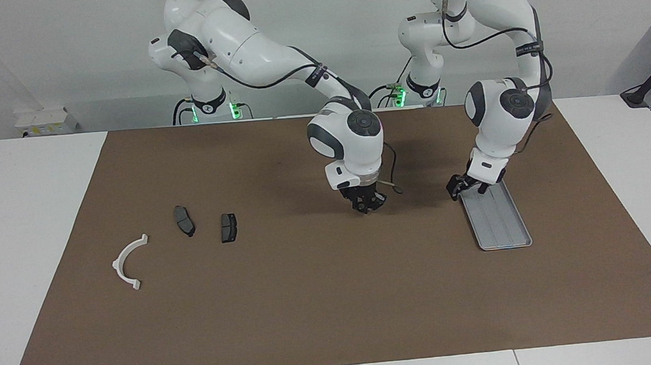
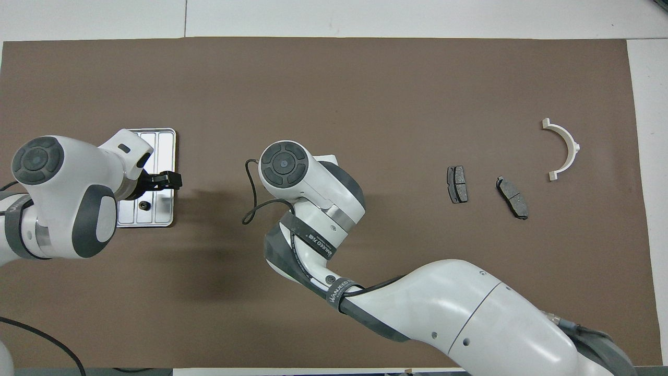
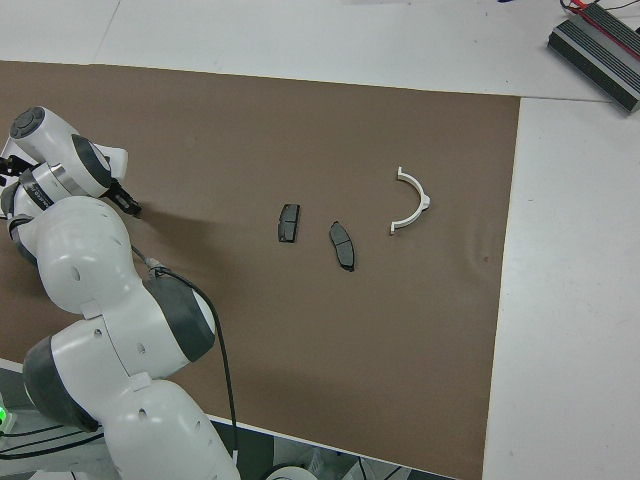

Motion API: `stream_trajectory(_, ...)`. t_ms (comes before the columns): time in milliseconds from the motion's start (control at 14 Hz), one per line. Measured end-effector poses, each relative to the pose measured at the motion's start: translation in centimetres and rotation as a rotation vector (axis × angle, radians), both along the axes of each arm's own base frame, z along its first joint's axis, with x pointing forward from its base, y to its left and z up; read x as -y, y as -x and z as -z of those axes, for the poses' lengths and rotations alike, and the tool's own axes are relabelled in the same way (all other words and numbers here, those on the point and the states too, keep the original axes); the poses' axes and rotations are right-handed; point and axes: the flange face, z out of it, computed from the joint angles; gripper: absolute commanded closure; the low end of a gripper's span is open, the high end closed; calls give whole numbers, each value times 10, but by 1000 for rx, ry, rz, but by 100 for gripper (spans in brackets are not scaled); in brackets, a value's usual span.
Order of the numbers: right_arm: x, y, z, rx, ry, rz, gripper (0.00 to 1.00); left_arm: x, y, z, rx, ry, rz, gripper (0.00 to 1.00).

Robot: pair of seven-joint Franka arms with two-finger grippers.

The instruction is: Pick bearing gear from pile to tray

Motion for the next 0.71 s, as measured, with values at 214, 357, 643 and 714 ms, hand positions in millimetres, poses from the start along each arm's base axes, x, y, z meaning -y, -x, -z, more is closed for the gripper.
stream_trajectory(214, 2, -2, -1, 8, 9, -3, 0, 19, 3, 0, 0, 2, -24, 0)
stream_trajectory(357, 9, -8, -8, 14, 16, 10, 0, 37, 7, 0, -1, 3, -45, 0)
stream_trajectory(643, 60, -48, -34, 36, 19, 30, 0, 95, 22, 0, -1, 7, -74, 0)
stream_trajectory(714, 81, -61, -41, 38, 25, 7, 0, 108, 27, 0, -2, 7, -76, 0)
